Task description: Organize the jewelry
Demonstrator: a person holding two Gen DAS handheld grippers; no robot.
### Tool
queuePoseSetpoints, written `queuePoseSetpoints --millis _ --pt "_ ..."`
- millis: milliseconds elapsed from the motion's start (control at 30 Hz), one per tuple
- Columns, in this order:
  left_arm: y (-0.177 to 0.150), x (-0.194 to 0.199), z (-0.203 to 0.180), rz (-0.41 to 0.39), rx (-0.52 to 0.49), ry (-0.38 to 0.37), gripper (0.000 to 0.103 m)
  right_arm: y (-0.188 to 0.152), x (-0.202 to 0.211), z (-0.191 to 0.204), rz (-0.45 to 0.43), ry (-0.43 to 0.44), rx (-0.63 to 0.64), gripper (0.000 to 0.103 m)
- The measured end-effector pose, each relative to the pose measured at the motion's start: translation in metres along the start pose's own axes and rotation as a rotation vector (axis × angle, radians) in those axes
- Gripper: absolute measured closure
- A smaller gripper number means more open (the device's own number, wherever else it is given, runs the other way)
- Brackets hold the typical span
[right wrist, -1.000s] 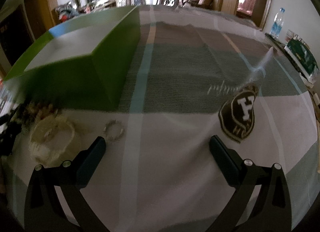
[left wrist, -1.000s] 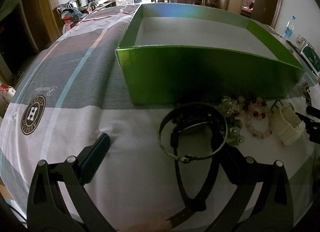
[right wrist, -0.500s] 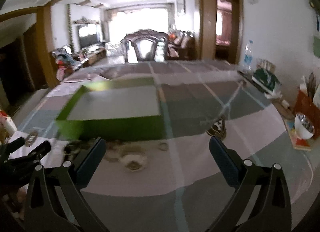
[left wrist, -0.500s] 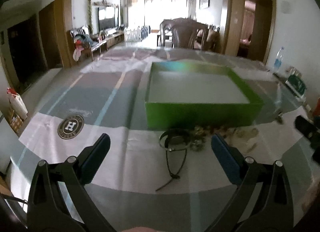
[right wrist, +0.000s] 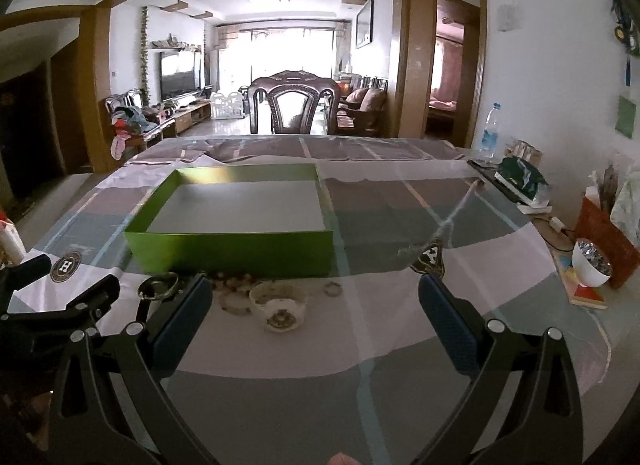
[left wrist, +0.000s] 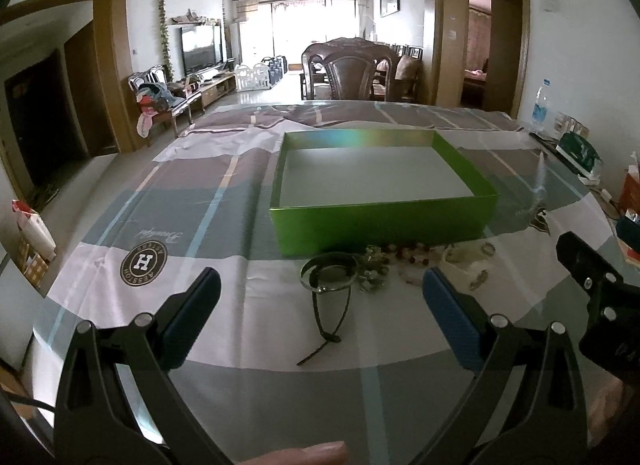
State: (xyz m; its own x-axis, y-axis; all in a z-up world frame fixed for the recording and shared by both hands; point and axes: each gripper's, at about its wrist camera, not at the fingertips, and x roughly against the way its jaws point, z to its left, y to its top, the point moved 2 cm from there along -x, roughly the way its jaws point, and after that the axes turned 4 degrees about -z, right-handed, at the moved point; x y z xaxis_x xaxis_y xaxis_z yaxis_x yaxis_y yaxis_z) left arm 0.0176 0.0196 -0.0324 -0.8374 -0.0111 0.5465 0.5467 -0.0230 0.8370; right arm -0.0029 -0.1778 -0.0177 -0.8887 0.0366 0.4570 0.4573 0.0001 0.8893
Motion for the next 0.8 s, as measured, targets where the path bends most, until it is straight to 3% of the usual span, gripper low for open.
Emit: queuePoseSetpoints --millis 800 --pt "-0.0044 0.0035 -0.0048 -0.004 -0.019 -0.008 0.003 -0.0018 0.0039 -0.0031 -0.004 0.017 -0.017 0.002"
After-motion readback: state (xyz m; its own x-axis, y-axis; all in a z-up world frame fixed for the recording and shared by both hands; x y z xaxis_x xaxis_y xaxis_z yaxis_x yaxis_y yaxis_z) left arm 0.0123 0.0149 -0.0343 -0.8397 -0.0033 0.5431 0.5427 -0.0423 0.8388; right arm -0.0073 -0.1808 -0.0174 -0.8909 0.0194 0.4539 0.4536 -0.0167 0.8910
